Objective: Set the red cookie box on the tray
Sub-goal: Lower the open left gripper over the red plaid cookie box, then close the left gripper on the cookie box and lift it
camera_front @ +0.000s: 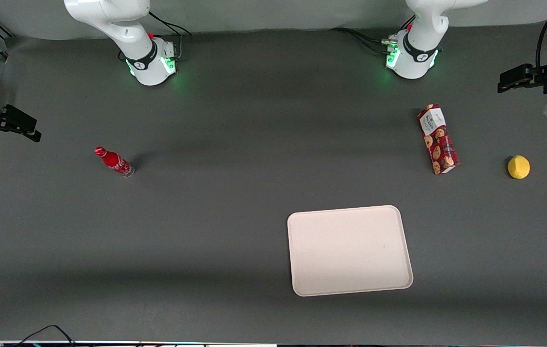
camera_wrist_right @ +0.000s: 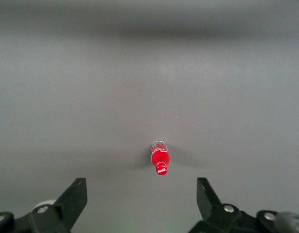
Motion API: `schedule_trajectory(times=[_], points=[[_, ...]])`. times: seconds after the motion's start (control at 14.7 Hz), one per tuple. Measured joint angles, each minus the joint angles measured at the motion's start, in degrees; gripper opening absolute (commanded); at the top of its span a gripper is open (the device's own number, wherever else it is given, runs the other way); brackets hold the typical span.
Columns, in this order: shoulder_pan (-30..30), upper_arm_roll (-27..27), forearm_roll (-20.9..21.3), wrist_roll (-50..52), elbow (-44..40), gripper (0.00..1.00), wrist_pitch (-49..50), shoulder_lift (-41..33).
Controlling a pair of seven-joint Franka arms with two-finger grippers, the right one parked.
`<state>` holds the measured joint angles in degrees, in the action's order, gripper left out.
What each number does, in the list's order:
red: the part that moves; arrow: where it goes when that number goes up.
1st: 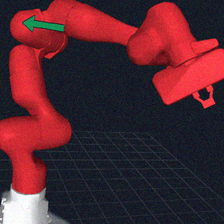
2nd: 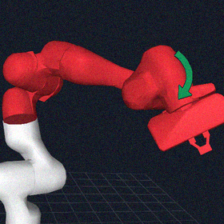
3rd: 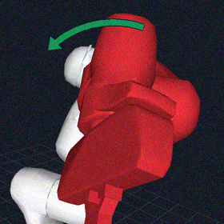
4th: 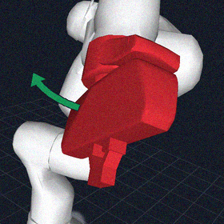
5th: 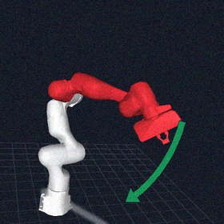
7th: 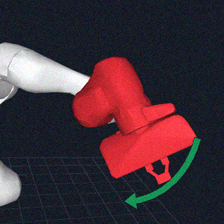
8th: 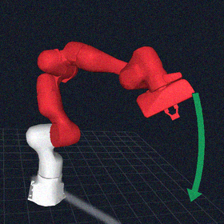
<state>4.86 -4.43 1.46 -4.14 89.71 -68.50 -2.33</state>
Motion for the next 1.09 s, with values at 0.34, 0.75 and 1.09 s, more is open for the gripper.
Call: schedule_trajectory(times=[0.34,0.75,1.09], points=[[0.03,1.06,2.78,-1.49,15.20,1.00,-12.81,1.14],[0.05,2.66,2.93,-1.66,41.20,1.00,-38.90,2.63],[0.05,2.76,4.35,-1.68,55.49,0.19,-56.72,3.63]])
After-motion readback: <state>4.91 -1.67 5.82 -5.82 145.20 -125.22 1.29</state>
